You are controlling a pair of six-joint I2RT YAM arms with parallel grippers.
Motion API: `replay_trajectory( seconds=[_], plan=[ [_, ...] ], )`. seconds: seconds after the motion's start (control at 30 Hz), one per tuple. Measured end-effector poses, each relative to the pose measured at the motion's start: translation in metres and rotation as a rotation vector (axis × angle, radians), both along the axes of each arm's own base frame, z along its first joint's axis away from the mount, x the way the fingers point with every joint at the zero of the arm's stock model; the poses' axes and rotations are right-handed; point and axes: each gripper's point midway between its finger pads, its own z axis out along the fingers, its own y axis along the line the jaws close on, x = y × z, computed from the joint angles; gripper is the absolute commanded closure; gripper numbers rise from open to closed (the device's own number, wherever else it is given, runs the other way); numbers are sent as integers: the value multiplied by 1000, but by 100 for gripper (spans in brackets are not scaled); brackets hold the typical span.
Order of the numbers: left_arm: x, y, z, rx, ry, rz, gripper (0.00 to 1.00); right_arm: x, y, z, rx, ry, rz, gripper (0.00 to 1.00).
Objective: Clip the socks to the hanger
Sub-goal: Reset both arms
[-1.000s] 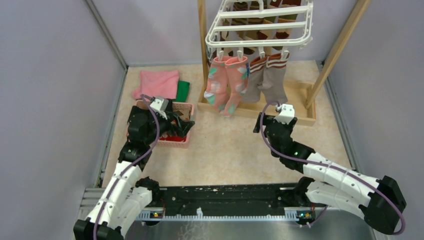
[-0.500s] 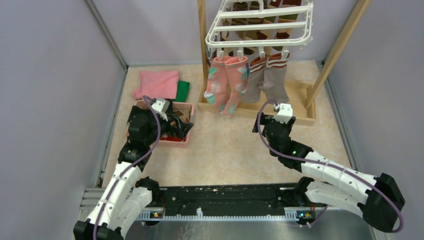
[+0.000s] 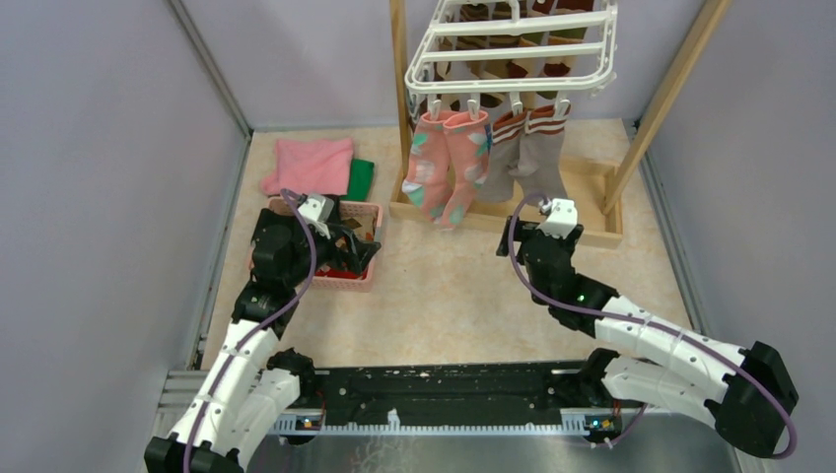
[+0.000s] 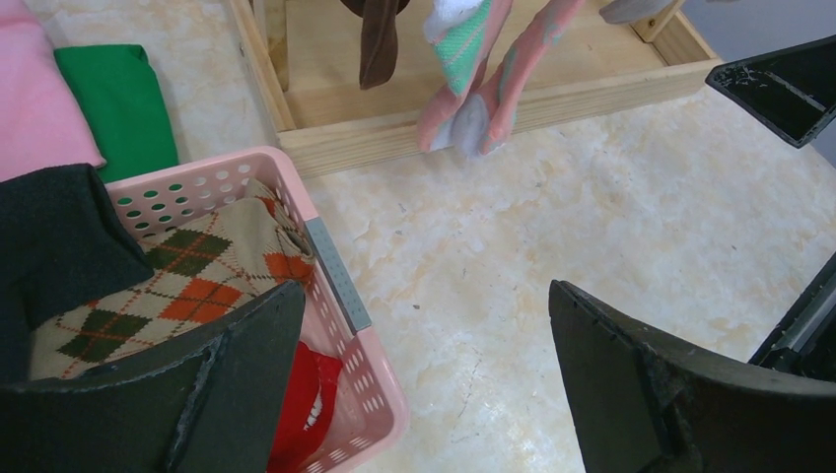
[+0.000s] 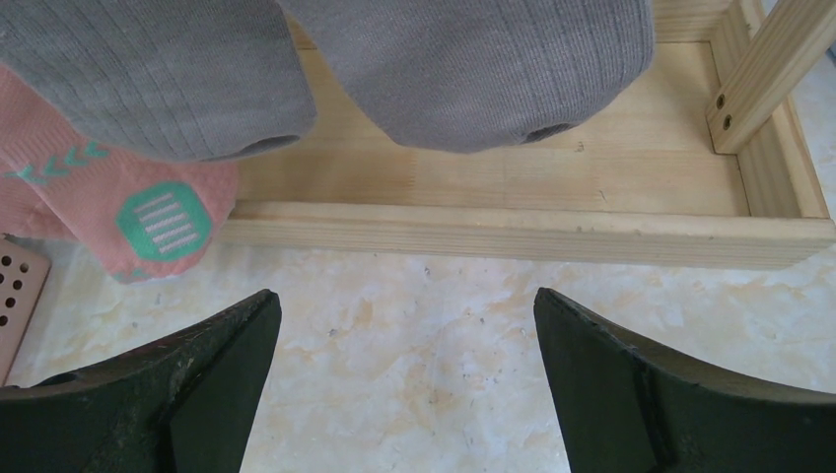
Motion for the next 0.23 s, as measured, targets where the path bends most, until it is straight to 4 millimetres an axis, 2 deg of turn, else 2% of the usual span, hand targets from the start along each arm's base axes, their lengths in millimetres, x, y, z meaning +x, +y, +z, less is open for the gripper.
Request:
replay_trajectory(
  seconds=[0.23],
  plan=[
    [0, 0, 0, 3, -2, 2, 1, 2, -4, 4, -22, -9, -24, 1]
  ],
)
